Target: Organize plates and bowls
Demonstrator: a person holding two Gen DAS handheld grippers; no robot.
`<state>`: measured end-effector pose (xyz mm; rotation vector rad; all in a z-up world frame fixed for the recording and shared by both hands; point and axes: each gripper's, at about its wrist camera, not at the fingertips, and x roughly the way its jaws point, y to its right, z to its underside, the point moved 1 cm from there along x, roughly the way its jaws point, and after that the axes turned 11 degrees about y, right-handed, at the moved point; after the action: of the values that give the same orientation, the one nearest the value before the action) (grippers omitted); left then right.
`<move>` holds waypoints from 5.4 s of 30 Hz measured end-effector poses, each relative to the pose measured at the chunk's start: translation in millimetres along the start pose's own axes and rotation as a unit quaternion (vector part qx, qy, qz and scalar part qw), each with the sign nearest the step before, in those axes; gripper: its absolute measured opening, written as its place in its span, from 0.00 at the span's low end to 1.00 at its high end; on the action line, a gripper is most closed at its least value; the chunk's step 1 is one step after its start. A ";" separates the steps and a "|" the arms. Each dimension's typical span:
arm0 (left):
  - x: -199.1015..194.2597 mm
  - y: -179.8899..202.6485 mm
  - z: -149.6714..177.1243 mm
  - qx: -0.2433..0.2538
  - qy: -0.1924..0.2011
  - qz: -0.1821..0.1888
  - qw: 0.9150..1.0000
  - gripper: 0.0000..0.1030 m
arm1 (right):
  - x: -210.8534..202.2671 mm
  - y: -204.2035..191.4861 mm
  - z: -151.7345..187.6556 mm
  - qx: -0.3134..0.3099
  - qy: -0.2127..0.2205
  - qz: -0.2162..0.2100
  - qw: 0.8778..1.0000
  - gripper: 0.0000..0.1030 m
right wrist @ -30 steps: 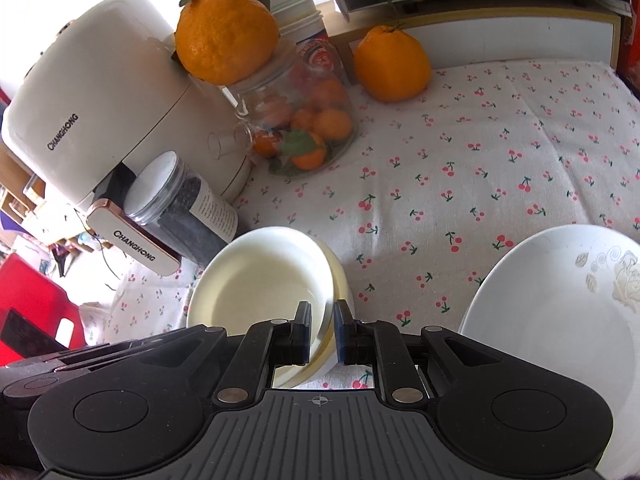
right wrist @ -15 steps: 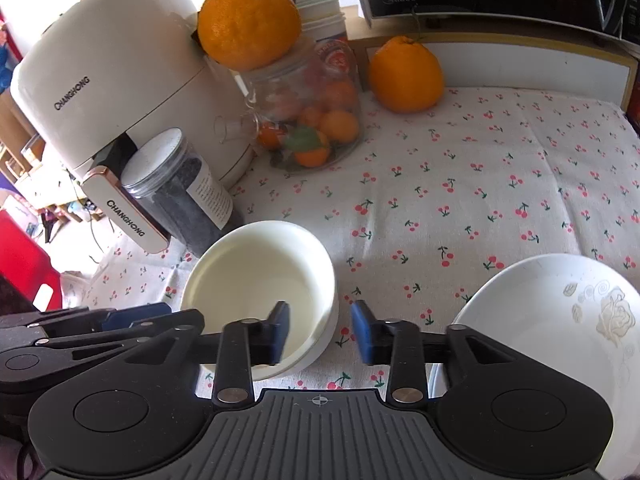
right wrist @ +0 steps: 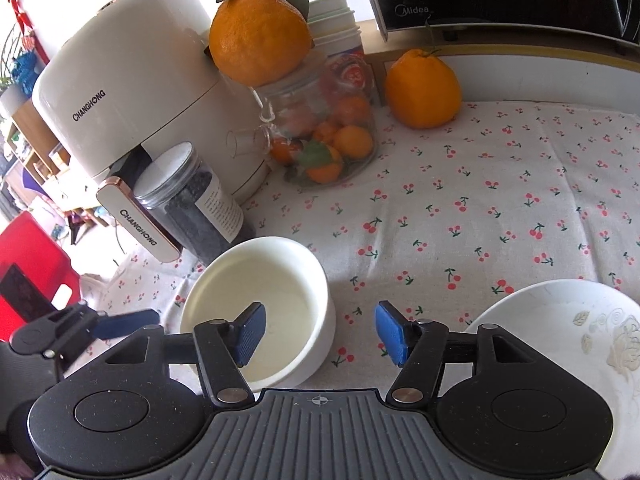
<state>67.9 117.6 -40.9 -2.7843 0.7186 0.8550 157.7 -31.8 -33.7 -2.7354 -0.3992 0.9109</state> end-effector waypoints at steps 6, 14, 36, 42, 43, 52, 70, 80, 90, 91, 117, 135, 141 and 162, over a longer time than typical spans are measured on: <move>13.8 5.8 1.7 0.021 -0.011 0.002 1.000 0.90 | 11.2 -4.3 3.1 -0.003 -0.006 -0.004 1.000 0.59; 19.0 6.2 3.2 0.019 -0.010 0.008 1.000 0.85 | 18.4 -2.9 3.8 0.009 -0.006 -0.005 1.000 0.55; 28.6 7.8 2.3 0.040 -0.018 0.004 0.999 0.82 | 31.6 2.6 9.9 0.016 -0.023 0.007 1.000 0.22; 29.3 7.4 0.4 0.037 -0.020 0.004 0.999 0.82 | 30.2 -0.4 10.3 0.007 -0.022 0.013 1.000 0.20; 28.6 7.7 0.0 0.037 -0.019 0.004 0.999 0.82 | 29.2 -1.2 10.2 0.004 -0.021 0.014 1.000 0.20; 17.9 11.5 -8.3 0.039 -0.002 0.003 0.999 0.81 | 13.2 -5.0 1.9 -0.004 -0.003 0.013 1.000 0.20; 14.5 30.0 -22.4 0.039 0.016 0.016 0.999 0.81 | -17.6 8.6 -11.6 -0.001 0.021 0.016 1.000 0.21; 20.0 49.4 -30.7 0.045 0.020 0.031 0.998 0.80 | -40.1 24.8 -16.9 -0.012 0.035 0.021 0.999 0.21; 29.0 82.4 -38.8 0.062 0.019 0.049 0.997 0.79 | -64.5 58.3 -16.7 -0.005 0.042 0.031 0.999 0.21; 30.1 86.8 -39.8 0.064 0.019 0.052 0.996 0.79 | -67.2 62.9 -16.4 -0.001 0.043 0.032 0.999 0.21; 53.1 160.3 -31.4 0.127 -0.023 0.110 0.986 0.76 | -101.1 148.6 16.4 0.049 -0.019 0.078 0.996 0.21; 43.2 160.3 -35.4 0.123 -0.029 0.102 0.987 0.88 | -108.2 143.7 18.6 0.051 -0.023 0.064 0.996 0.33; 33.9 166.8 -37.4 0.127 -0.023 0.109 0.986 0.87 | -114.4 139.9 17.3 0.050 -0.023 0.067 0.996 0.32; -26.0 149.9 -39.5 0.006 -0.010 -0.031 0.999 1.00 | -204.4 112.4 31.0 0.014 0.059 0.135 0.989 0.78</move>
<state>-3.9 -13.7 7.1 -2.7673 0.6297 0.8625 2.0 -199.7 20.7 -2.8450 0.0062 0.8006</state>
